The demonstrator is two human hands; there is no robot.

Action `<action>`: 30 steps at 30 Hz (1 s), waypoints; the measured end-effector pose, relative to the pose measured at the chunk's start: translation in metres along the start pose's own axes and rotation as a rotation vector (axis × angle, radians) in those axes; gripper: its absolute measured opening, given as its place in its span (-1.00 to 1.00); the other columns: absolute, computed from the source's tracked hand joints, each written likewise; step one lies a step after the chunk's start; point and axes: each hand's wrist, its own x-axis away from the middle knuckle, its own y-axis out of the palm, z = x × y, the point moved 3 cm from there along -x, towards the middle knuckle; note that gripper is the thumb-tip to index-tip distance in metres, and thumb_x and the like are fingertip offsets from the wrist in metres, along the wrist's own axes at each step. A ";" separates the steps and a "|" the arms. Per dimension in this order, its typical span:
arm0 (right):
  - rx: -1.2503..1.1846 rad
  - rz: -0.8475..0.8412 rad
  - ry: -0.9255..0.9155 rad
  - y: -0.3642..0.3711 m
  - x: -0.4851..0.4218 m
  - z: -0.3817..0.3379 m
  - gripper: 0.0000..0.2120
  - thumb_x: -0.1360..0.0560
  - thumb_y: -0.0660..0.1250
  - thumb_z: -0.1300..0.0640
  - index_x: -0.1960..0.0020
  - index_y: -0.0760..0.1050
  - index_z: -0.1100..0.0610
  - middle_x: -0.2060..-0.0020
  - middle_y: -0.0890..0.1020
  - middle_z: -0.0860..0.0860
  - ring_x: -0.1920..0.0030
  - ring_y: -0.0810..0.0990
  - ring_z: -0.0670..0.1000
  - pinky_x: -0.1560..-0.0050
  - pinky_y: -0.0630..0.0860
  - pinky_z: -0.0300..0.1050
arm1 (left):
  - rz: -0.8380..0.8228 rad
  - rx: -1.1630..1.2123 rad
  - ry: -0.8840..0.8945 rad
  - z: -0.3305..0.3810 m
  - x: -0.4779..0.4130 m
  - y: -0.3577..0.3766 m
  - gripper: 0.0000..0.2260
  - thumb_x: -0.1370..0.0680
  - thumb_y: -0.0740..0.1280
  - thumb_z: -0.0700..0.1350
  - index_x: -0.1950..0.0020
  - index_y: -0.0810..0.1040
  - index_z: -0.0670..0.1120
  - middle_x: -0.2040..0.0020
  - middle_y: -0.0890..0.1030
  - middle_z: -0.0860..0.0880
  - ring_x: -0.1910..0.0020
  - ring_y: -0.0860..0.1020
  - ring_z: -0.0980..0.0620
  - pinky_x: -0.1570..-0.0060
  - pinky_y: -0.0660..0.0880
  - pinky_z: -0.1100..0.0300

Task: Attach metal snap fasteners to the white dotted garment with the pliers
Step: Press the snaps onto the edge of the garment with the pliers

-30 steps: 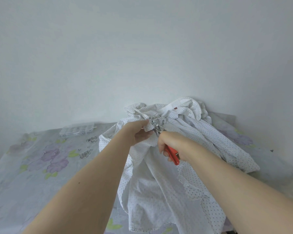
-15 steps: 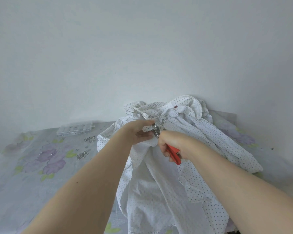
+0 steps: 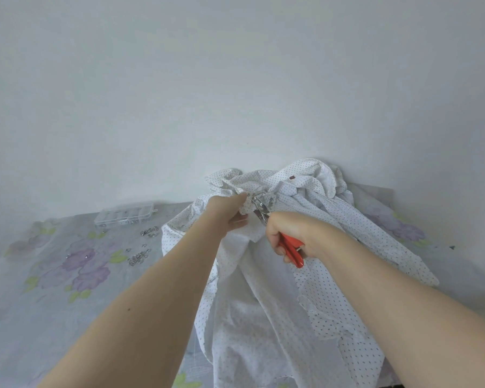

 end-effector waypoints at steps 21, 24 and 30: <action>-0.047 -0.015 -0.010 -0.004 0.001 0.013 -0.92 -0.32 0.20 0.32 0.20 0.39 0.20 0.59 0.44 0.06 0.52 0.42 0.02 0.32 0.45 -0.17 | -0.034 0.044 -0.034 -0.009 0.007 -0.003 -0.83 -0.46 0.44 -0.24 0.23 0.47 -0.22 0.36 0.45 -0.07 0.42 0.46 0.07 0.43 0.61 0.22; -0.063 -0.023 -0.001 -0.003 0.000 0.015 -0.92 -0.31 0.21 0.30 0.20 0.40 0.21 0.58 0.45 0.06 0.51 0.43 0.03 0.26 0.45 -0.11 | -0.038 0.049 -0.033 -0.010 0.007 -0.002 -0.83 -0.46 0.44 -0.25 0.23 0.46 -0.22 0.37 0.45 -0.07 0.43 0.45 0.07 0.47 0.60 0.23; -0.079 -0.056 0.018 -0.003 0.000 0.017 -0.89 -0.30 0.21 0.29 0.17 0.43 0.23 0.55 0.45 0.07 0.47 0.43 0.05 0.18 0.43 -0.06 | -0.031 0.066 -0.029 -0.012 0.006 -0.001 -0.84 -0.46 0.43 -0.27 0.22 0.47 -0.23 0.32 0.45 -0.10 0.40 0.45 0.05 0.45 0.61 0.21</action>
